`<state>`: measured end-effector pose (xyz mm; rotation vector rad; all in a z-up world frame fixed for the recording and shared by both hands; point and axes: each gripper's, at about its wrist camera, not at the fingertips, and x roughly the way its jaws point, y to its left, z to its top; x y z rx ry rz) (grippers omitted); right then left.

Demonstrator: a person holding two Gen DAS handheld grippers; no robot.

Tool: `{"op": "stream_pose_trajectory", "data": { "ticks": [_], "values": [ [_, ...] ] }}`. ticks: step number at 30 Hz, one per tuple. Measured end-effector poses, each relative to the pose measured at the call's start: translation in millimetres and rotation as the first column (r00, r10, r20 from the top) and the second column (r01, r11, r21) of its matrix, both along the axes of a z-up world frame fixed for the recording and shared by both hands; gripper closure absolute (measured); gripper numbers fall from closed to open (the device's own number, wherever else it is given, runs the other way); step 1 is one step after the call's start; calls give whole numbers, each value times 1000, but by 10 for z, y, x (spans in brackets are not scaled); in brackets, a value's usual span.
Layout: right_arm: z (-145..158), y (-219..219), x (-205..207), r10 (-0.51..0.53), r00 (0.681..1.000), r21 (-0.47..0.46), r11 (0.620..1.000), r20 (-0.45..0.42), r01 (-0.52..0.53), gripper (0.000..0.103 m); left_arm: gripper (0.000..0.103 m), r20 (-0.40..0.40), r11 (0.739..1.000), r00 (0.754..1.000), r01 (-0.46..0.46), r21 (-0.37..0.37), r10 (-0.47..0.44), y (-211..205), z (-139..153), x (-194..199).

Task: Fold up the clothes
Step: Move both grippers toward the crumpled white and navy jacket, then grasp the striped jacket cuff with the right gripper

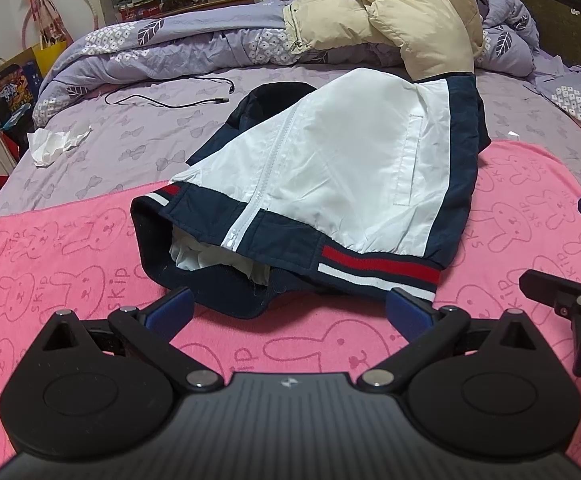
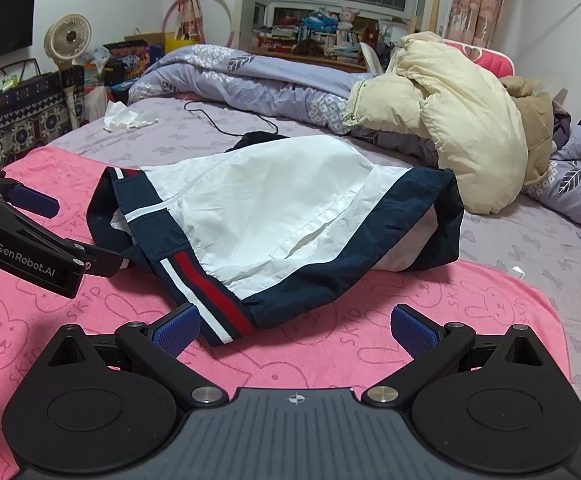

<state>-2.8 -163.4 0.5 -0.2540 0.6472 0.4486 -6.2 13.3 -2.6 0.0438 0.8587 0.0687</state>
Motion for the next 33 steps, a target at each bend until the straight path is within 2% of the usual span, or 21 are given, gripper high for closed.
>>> {"op": "stream_pose_trajectory", "data": {
  "ticks": [27,29,33],
  "values": [
    [-100,117,-22,20,1000,-18,1000,1,-20,0,0,-25,999,999,-23,-31,22,62,-111,14],
    [-169,158,-6,14,1000,-14,1000,7,-14,0,0,-27,999,999,-30,-37,29,87,-133,14],
    [-495,377,101,-30,999,-51,998,24,32,0,0,-46,997,998,-48,-53,46,172,-216,12]
  ]
}}
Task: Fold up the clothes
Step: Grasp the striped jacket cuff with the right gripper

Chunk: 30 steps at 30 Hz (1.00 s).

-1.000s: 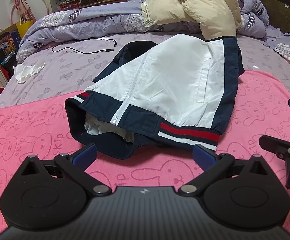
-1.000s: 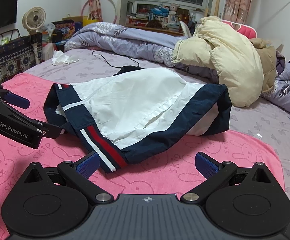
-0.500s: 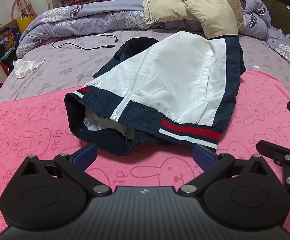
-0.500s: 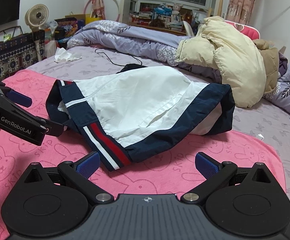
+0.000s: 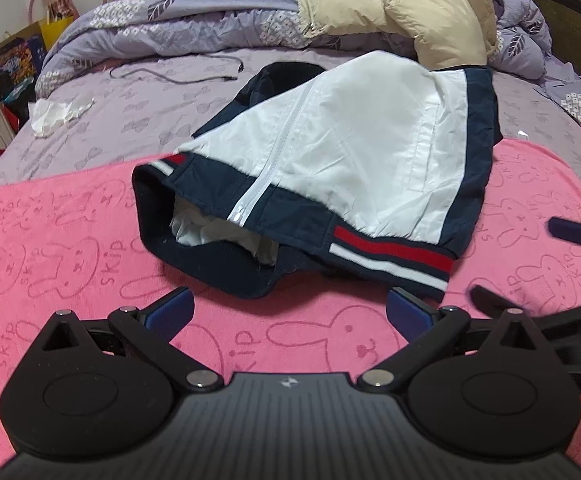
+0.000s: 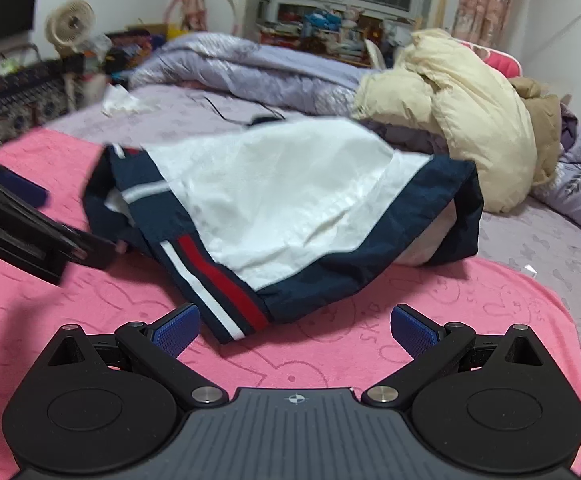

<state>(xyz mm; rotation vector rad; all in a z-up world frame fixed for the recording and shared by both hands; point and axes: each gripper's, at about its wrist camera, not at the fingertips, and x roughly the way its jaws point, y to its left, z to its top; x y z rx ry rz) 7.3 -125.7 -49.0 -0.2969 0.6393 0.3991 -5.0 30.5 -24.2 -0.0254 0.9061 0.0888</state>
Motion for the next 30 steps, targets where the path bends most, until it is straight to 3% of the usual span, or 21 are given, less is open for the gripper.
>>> {"op": "stream_pose_trajectory", "data": {
  "ticks": [6,7,8,10,13,18,22,30],
  "values": [
    [-428,346,322,-53,998,25,998,-45,54,3,0,-36,999,999,-31,9,31,178,-160,0],
    [-477,402,367,-54,997,16,998,-55,55,7,0,-41,999,998,-40,6,40,217,-188,0],
    [-523,449,396,-57,997,1,998,-56,57,13,0,-45,999,998,-51,2,51,258,-211,-1],
    [-563,473,423,-66,996,7,998,-64,67,50,0,-48,997,996,-78,-7,78,333,-255,-7],
    [-493,390,436,-115,990,54,991,-79,119,70,0,-53,993,993,-110,-36,109,435,-311,-6],
    [-393,324,426,-123,991,19,992,-60,124,78,0,-57,986,988,-148,-71,144,519,-350,3],
    [-329,306,362,-128,991,-5,992,-28,128,88,0,-57,988,988,-143,-56,140,500,-344,-4],
    [-118,12,243,-170,985,24,985,-32,171,91,0,-54,989,989,-142,-37,140,430,-339,-62]
  ]
}}
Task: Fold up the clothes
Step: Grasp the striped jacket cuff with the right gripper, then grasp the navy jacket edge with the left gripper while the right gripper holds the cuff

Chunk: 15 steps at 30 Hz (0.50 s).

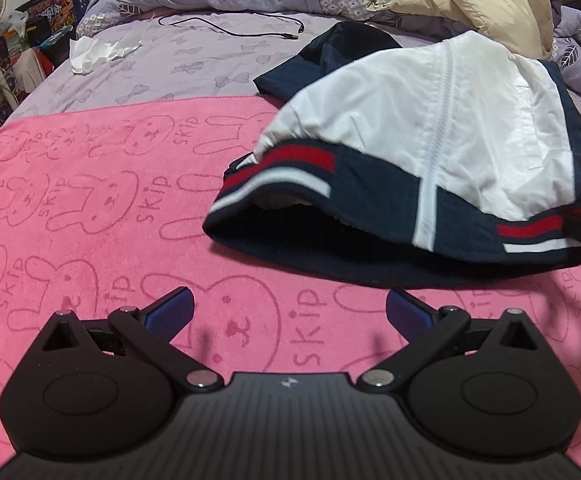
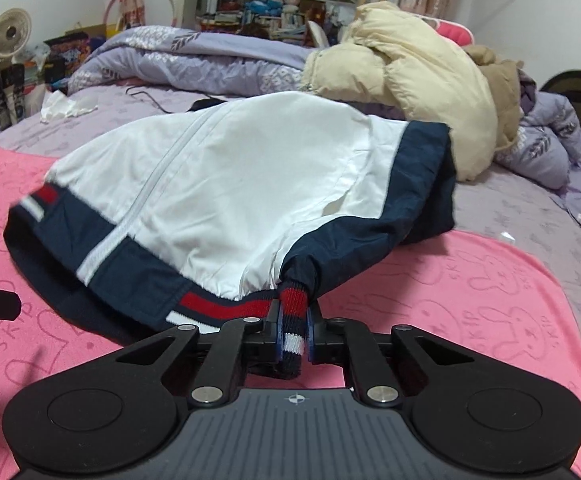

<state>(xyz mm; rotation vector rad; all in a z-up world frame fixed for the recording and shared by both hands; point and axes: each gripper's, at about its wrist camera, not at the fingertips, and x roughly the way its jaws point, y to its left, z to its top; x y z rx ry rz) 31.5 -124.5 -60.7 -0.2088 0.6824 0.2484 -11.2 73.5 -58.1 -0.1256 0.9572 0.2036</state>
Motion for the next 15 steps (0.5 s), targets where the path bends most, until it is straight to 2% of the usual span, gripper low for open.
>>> {"op": "stream_pose_trajectory", "data": {
  "ticks": [6,11,15],
  "values": [
    [137,-243,-177,-19,1000,-21,1000,20,19,92,0,-1,1000,1000,7,3,-7,-79,22,-97],
    [272,-777,-581,-56,998,-20,998,24,57,93,0,12,999,1000,26,28,-27,-76,53,-224],
    [207,-1211,-779,-100,995,-139,985,-5,98,91,0,0,998,998,56,25,-56,-63,-48,-268]
  ]
}}
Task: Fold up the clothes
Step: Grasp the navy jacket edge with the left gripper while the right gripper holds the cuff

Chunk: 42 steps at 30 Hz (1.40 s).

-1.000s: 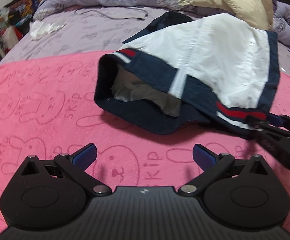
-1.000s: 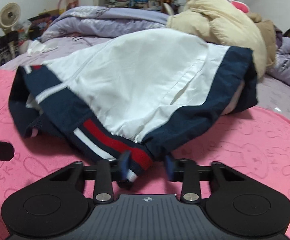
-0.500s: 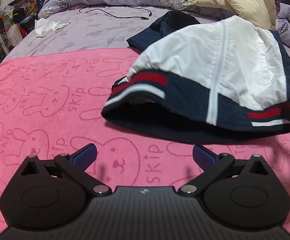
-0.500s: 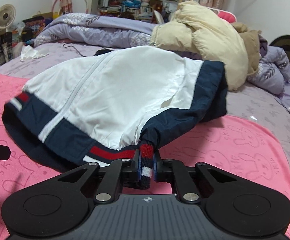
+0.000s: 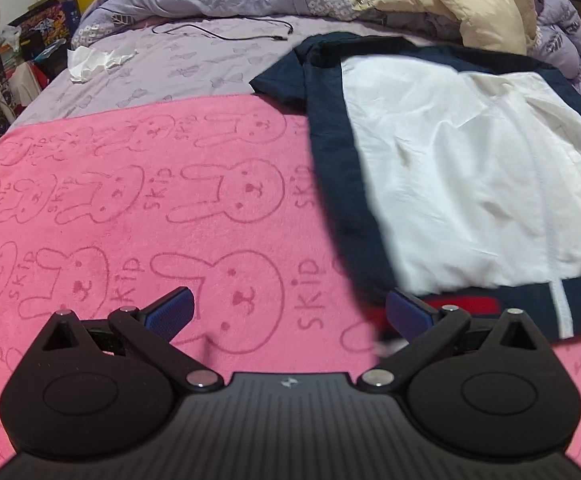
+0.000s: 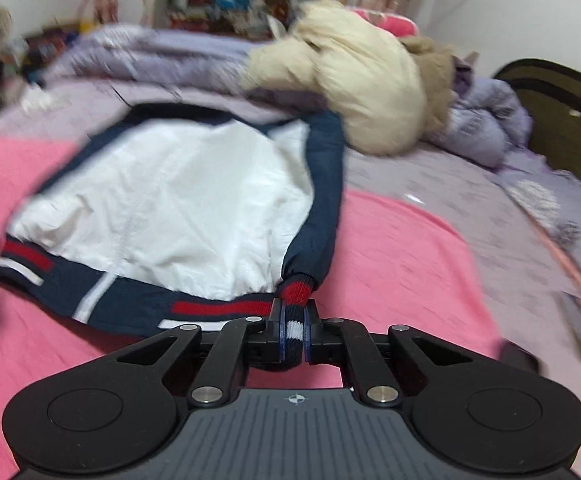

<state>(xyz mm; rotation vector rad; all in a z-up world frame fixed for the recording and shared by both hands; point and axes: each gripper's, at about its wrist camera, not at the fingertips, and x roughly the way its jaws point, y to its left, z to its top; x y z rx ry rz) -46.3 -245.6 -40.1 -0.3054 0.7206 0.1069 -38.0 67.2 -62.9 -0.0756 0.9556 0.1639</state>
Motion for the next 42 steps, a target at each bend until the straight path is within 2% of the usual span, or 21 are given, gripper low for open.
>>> {"op": "stream_pose_trajectory", "data": {
  "ticks": [2,3,6,7,11,14,17,19,20,21,23,25,26,29,30,32,33,34,36,38,42],
  "values": [
    [-70,-132,-20,-29,999,-29,999,-13,28,90,0,-14,1000,1000,16,-24,-16,-28,-69,-14],
    [-96,-181,-29,-32,999,-20,999,-18,32,81,0,-18,999,999,28,-45,-29,-54,-100,-25],
    [-113,-244,-70,1,1000,79,997,-8,0,32,0,-16,994,999,47,-97,-48,-117,-185,-21],
    [-124,-243,-65,15,1000,109,994,0,-15,28,0,-13,994,999,31,-108,-33,-124,-207,8],
    [-237,-201,171,-17,999,162,986,-39,23,28,0,-12,967,995,-96,-237,96,-76,-299,216],
    [-381,-237,424,-72,992,215,972,-100,93,28,0,19,969,987,-154,-196,161,-156,-327,326],
    [-522,-264,587,-115,984,225,964,-138,144,27,2,18,985,991,-128,-118,131,-290,-345,387],
    [-596,-288,643,-118,979,254,954,-168,159,24,16,39,988,994,-100,-116,105,-325,-321,352],
    [-624,-305,655,-123,976,272,947,-181,170,24,33,55,988,995,-79,-133,87,-324,-296,323],
    [-647,-325,663,-130,973,291,939,-192,182,24,52,67,983,995,-57,-172,69,-307,-267,297],
    [-618,-388,628,-144,976,314,930,-165,191,24,68,76,954,995,-36,-297,61,-210,-222,242],
    [-576,-455,584,-160,978,335,922,-131,196,23,55,82,938,994,-41,-344,74,-143,-220,198],
    [-555,-499,557,-179,978,346,916,-103,204,21,35,73,946,995,-41,-322,68,-151,-247,204],
    [-573,-603,580,-214,972,370,899,-94,234,11,17,103,967,993,-23,-255,50,-278,-271,192],
    [-608,-612,601,-206,971,374,897,-119,236,11,4,98,971,994,-23,-238,48,-334,-283,215],
    [-683,-577,617,-172,973,385,896,-152,219,11,1,83,979,996,-12,-202,29,-446,-317,283],
    [-720,-555,623,-154,974,391,896,-167,209,16,7,75,984,997,-9,-177,22,-495,-320,311],
    [-722,-511,598,-141,977,385,902,-159,193,34,19,72,984,997,-17,-179,30,-493,-290,313],
    [-668,-439,548,-107,980,411,896,-167,168,62,84,72,972,995,-47,-231,66,-422,-196,285],
    [-565,-382,504,-106,980,418,893,-166,168,82,91,94,962,992,-61,-267,89,-348,-52,219],
    [-207,-409,330,-36,992,497,863,-123,93,90,92,256,970,964,-2,-245,67,-195,499,-121]
  ]
}}
